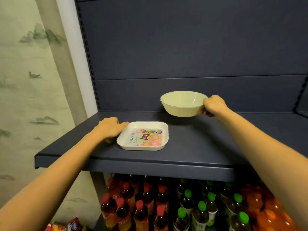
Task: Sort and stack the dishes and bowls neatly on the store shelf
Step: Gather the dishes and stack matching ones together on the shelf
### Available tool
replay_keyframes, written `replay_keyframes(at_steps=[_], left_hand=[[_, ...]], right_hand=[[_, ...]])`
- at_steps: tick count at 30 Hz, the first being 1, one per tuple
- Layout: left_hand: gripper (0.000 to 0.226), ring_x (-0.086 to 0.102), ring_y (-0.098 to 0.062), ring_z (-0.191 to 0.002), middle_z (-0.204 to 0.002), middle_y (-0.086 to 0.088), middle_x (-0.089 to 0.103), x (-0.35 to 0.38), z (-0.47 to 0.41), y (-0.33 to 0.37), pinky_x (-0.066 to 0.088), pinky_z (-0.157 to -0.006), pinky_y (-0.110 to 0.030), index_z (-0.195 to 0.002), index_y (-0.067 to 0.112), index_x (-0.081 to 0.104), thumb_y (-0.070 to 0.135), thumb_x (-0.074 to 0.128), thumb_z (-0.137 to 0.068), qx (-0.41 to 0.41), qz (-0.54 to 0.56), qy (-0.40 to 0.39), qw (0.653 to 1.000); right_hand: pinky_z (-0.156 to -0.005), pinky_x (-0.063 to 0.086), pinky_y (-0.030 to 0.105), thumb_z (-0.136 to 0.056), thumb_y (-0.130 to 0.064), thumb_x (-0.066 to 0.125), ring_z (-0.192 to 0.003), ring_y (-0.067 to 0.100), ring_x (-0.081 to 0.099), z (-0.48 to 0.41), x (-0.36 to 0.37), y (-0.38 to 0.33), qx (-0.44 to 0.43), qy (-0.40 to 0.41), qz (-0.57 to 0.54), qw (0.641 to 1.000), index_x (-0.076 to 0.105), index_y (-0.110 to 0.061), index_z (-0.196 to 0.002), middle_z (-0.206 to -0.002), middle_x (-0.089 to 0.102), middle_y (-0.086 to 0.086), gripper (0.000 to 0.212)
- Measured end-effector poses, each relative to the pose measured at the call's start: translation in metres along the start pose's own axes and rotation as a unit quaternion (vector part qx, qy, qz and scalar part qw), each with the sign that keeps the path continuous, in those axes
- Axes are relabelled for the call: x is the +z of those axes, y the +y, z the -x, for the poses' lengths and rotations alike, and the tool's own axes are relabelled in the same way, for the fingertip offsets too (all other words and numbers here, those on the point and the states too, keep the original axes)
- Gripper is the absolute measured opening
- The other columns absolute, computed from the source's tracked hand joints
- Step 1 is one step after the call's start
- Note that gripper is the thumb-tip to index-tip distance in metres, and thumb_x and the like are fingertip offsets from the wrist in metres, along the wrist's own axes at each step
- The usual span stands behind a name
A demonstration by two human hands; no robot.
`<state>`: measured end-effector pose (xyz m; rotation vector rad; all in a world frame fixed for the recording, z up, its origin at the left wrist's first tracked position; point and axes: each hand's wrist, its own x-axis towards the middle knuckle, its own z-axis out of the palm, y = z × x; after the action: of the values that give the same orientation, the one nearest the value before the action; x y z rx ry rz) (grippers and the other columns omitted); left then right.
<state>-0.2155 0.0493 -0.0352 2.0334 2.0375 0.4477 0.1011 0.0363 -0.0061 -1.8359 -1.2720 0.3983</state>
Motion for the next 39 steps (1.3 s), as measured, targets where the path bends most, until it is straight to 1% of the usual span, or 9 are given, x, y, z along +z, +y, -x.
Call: replay_keyframes(at_steps=[3, 5, 8, 14, 19, 23, 28, 33, 39], left_hand=[[0.039, 0.058, -0.03, -0.065, -0.08, -0.012, 0.06, 0.007, -0.005, 0.005, 0.044, -0.052, -0.026, -0.067, 0.014, 0.045, 0.044, 0.046, -0.092, 0.016, 0.03, -0.027, 0.999], [0.034, 0.055, -0.03, -0.07, -0.083, -0.015, 0.061, 0.011, -0.009, 0.005, 0.041, -0.051, -0.024, -0.067, 0.013, 0.048, 0.037, 0.05, -0.092, 0.031, 0.02, -0.028, 0.999], [0.022, 0.051, -0.025, -0.06, -0.078, -0.016, 0.061, 0.015, -0.014, 0.005, 0.038, -0.048, -0.024, -0.073, 0.011, 0.051, 0.023, 0.052, -0.091, 0.047, 0.023, -0.035, 0.998], [0.033, 0.037, -0.024, -0.062, -0.065, -0.01, 0.044, 0.01, -0.018, 0.007, 0.025, -0.05, -0.028, -0.058, 0.013, 0.038, 0.012, 0.049, -0.09, 0.086, 0.013, 0.02, 0.996], [0.028, 0.04, -0.027, -0.071, -0.072, -0.017, 0.047, -0.011, -0.012, 0.035, 0.027, -0.053, -0.032, -0.062, 0.007, 0.046, 0.01, 0.05, -0.089, 0.126, 0.063, 0.09, 0.986], [0.022, 0.04, -0.027, -0.07, -0.069, -0.018, 0.048, -0.021, 0.002, 0.074, 0.03, -0.057, -0.031, -0.066, 0.002, 0.056, 0.017, 0.052, -0.081, 0.149, 0.124, 0.107, 0.975], [0.021, 0.046, -0.029, -0.067, -0.072, -0.02, 0.056, -0.007, 0.027, 0.142, 0.034, -0.054, -0.028, -0.077, -0.006, 0.066, 0.007, 0.052, -0.085, 0.16, 0.132, 0.089, 0.974], [0.022, 0.047, -0.028, -0.059, -0.067, -0.019, 0.056, 0.026, 0.07, 0.22, 0.033, -0.051, -0.021, -0.065, -0.001, 0.059, 0.005, 0.051, -0.085, 0.189, 0.159, 0.056, 0.968], [0.02, 0.05, -0.024, -0.055, -0.076, -0.022, 0.061, 0.068, 0.124, 0.309, 0.036, -0.051, -0.022, -0.075, -0.004, 0.063, 0.006, 0.05, -0.087, 0.233, 0.166, 0.031, 0.958]], right_hand=[[-0.049, 0.042, 0.025, -0.085, -0.004, 0.034, -0.048, 0.018, 0.047, 0.013, -0.007, 0.005, 0.013, 0.009, -0.022, 1.0, 0.057, -0.001, -0.06, -0.052, 0.058, 0.01, 0.034], [-0.047, 0.041, 0.024, -0.084, -0.003, 0.034, -0.046, 0.016, 0.048, 0.022, -0.01, 0.01, 0.022, 0.02, -0.04, 0.999, 0.059, 0.0, -0.067, -0.037, 0.057, 0.002, 0.03], [-0.045, 0.041, 0.022, -0.083, -0.002, 0.033, -0.035, 0.01, 0.048, 0.036, -0.016, 0.016, 0.03, 0.036, -0.056, 0.997, 0.057, -0.003, -0.065, -0.029, 0.053, -0.002, 0.031], [-0.047, 0.04, 0.022, -0.087, -0.002, 0.031, -0.047, 0.015, 0.048, 0.063, -0.039, 0.026, 0.028, 0.053, -0.053, 0.997, 0.055, -0.004, -0.064, -0.057, 0.059, 0.011, 0.034], [-0.047, 0.039, 0.022, -0.089, -0.003, 0.031, -0.047, 0.016, 0.047, 0.075, -0.075, 0.042, 0.034, 0.088, -0.048, 0.994, 0.053, -0.008, -0.065, -0.058, 0.059, 0.011, 0.033], [-0.044, 0.038, 0.021, -0.088, -0.002, 0.032, -0.04, 0.013, 0.049, 0.091, -0.112, 0.063, 0.039, 0.119, -0.055, 0.991, 0.05, -0.01, -0.066, -0.048, 0.058, 0.007, 0.03], [-0.045, 0.039, 0.021, -0.088, -0.002, 0.032, -0.045, 0.014, 0.047, 0.117, -0.179, 0.101, 0.05, 0.14, -0.045, 0.988, 0.051, -0.008, -0.068, -0.056, 0.058, 0.01, 0.028], [-0.029, 0.03, 0.008, -0.086, -0.001, 0.034, -0.023, 0.0, 0.043, 0.147, -0.255, 0.152, 0.071, 0.159, -0.039, 0.984, 0.05, -0.007, -0.064, -0.031, 0.055, -0.001, 0.028], [-0.031, 0.033, 0.01, -0.086, -0.001, 0.035, -0.033, 0.008, 0.047, 0.181, -0.336, 0.217, 0.089, 0.186, -0.045, 0.978, 0.048, -0.009, -0.061, -0.054, 0.056, 0.012, 0.028]])
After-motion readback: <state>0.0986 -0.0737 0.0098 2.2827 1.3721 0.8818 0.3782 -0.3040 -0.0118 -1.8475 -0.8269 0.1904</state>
